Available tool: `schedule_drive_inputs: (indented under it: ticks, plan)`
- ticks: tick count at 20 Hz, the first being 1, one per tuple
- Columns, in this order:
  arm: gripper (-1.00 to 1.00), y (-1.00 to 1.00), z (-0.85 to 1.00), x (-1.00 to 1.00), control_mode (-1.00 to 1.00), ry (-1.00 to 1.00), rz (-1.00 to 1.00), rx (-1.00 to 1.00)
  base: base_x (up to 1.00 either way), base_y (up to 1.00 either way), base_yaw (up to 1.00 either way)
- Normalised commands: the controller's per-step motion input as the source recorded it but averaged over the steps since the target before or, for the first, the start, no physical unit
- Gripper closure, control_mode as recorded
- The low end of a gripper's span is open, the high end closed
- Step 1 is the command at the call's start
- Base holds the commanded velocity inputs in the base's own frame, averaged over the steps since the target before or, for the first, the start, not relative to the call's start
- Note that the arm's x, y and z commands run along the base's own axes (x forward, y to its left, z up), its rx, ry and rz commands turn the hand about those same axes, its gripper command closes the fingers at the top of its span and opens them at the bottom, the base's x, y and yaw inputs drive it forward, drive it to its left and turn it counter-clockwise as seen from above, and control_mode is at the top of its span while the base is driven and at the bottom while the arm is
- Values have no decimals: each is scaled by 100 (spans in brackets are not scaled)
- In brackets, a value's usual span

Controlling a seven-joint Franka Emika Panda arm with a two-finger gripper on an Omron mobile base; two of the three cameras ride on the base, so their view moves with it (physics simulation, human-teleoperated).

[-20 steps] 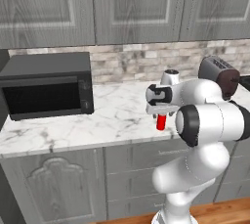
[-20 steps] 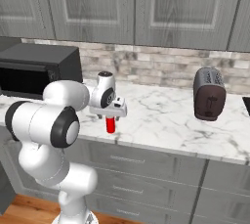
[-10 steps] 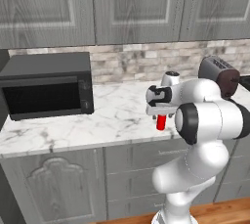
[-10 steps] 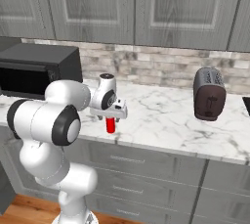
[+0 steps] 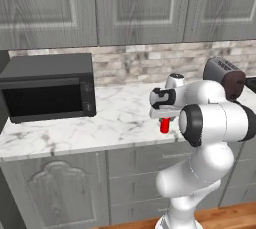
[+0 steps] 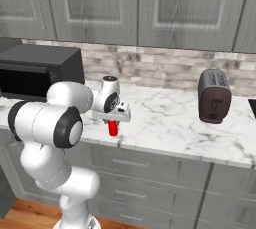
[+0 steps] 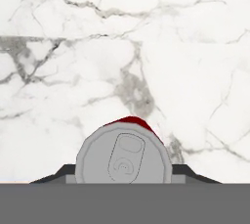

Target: Four empty soda cans are scattered around the kitchen. Gather all the cans and cluster them next to the stove for recycling.

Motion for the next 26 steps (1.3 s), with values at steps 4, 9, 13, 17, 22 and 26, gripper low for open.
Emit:
schedule_drive_inputs:
  ticks: [4, 9, 13, 17, 22, 26]
  plan:
    - [100, 0, 7, -2, -100, -1, 0, 0, 0, 0, 0]
    - [100, -5, 32, -6, -100, 0, 0, 1, 0, 0, 0]
    - [100, 0, 47, -15, -100, 0, 0, 3, 0, 0, 0]
    - [100, 13, 47, -18, -100, 2, 0, 1, 0, 0, 0]
    - [100, 18, 36, -31, -100, 3, -1, 0, 0, 0, 0]
    - [100, 5, 28, -43, -100, 0, -3, 0, 0, 0, 0]
